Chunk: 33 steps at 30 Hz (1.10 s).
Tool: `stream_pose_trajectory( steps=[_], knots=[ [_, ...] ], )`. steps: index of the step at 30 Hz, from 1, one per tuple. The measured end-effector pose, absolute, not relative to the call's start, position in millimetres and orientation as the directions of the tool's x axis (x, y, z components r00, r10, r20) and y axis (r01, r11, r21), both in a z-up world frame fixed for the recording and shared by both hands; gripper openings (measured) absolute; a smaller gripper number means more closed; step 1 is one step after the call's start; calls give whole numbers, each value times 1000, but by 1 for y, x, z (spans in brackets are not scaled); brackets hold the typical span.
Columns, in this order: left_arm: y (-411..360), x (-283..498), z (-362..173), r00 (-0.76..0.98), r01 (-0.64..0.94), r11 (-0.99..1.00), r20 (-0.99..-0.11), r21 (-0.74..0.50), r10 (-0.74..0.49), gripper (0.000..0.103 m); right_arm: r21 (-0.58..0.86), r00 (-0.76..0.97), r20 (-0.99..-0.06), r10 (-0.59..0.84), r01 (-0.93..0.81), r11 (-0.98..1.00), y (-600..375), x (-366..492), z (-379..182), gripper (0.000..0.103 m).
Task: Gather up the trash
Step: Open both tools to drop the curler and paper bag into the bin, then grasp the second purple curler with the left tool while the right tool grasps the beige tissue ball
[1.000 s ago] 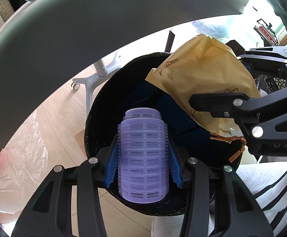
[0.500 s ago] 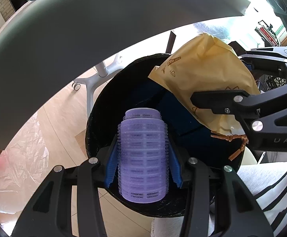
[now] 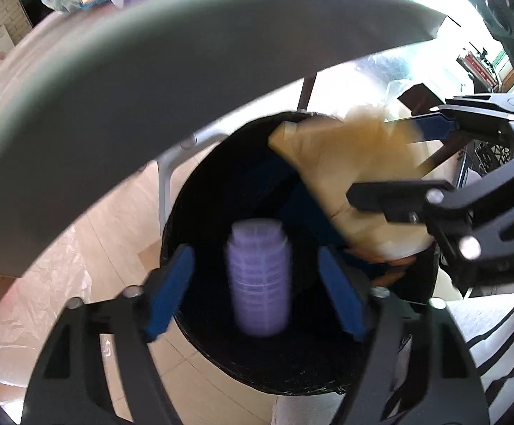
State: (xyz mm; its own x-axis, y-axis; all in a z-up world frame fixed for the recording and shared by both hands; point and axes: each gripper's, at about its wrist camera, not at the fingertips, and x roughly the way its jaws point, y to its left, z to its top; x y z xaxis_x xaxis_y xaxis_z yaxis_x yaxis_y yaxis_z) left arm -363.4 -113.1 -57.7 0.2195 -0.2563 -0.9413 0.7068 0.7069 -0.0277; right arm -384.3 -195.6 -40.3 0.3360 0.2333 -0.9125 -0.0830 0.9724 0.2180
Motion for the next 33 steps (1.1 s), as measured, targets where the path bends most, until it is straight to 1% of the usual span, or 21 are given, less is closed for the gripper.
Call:
stream_pose_trajectory(
  steps=[6,10,13,17,19,20,21,23,25,27,29,33],
  knots=[
    [-110,-363,-58,220,707,707,-942,-25,-254,81,219,343,-911,229,-68,973,-201,-387,-36,72],
    [-110,-365,-56,222,705,709,-941,-27,-256,87,229,346,-909,233,-55,972,-203,-390,-32,79],
    [-107,-367,-49,223,705,709,-939,-30,-261,87,227,353,-907,231,-54,972,-210,-398,-23,80],
    [-99,-380,-19,261,714,700,-919,-21,-294,87,233,398,-885,243,-73,970,-218,-415,13,80],
    [-93,-385,7,298,712,702,-897,-18,-326,94,213,447,-865,228,-85,973,-222,-424,37,81],
    [-92,-386,18,319,708,706,-885,-14,-338,96,202,485,-847,217,-83,976,-227,-427,51,86],
    [-90,-385,34,354,700,715,-866,-4,-352,99,185,513,-836,196,-73,980,-231,-427,60,88],
    [-90,-379,55,404,678,735,-838,6,-366,101,141,578,-806,131,-27,990,-241,-419,79,91],
    [-97,-362,70,429,652,758,-820,-11,-380,101,131,614,-783,96,12,991,-250,-405,88,95],
    [-104,-344,74,424,635,772,-816,-43,-394,101,101,620,-783,48,50,994,-258,-383,88,95],
    [-118,-333,72,421,612,789,-823,-52,-381,101,55,617,-787,3,66,996,-259,-361,83,95],
    [-132,-304,57,407,556,827,-841,-82,-357,101,12,599,-801,-28,62,998,-262,-330,71,95]
  ],
)
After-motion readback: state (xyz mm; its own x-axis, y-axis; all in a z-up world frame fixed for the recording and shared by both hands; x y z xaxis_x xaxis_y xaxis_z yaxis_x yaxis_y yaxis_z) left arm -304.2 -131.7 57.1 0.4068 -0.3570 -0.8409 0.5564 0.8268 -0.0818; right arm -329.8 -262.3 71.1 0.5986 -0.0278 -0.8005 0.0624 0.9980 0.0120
